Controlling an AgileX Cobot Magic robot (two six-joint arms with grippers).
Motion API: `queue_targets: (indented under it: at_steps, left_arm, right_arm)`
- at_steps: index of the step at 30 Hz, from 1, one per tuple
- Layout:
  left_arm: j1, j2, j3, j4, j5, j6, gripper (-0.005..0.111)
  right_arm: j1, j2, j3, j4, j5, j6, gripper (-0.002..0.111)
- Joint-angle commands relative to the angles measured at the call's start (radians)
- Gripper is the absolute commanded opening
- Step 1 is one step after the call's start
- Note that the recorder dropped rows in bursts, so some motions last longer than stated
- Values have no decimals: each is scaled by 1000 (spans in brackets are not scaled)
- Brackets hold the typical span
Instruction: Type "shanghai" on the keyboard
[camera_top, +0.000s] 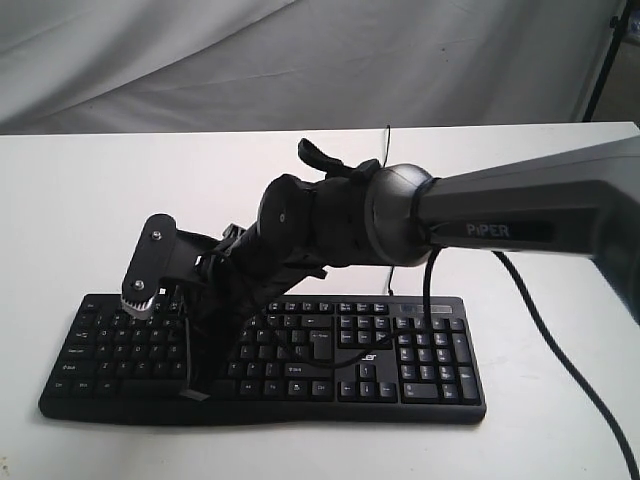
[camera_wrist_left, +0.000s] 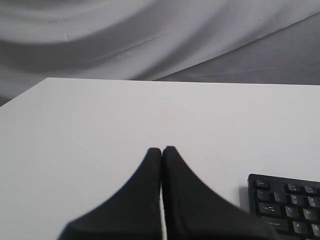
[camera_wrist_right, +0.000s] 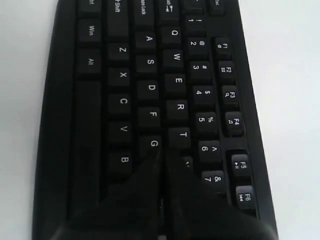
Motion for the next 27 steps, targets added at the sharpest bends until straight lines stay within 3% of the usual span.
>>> queue_targets:
  at_steps: [1, 27]
  left_arm:
    - [2, -5, 5, -1, -11, 0, 1]
    - [2, -5, 5, -1, -11, 0, 1]
  right_arm:
    - [-7, -3, 4, 26, -6, -28, 0]
    - [-7, 31, 4, 52, -9, -57, 0]
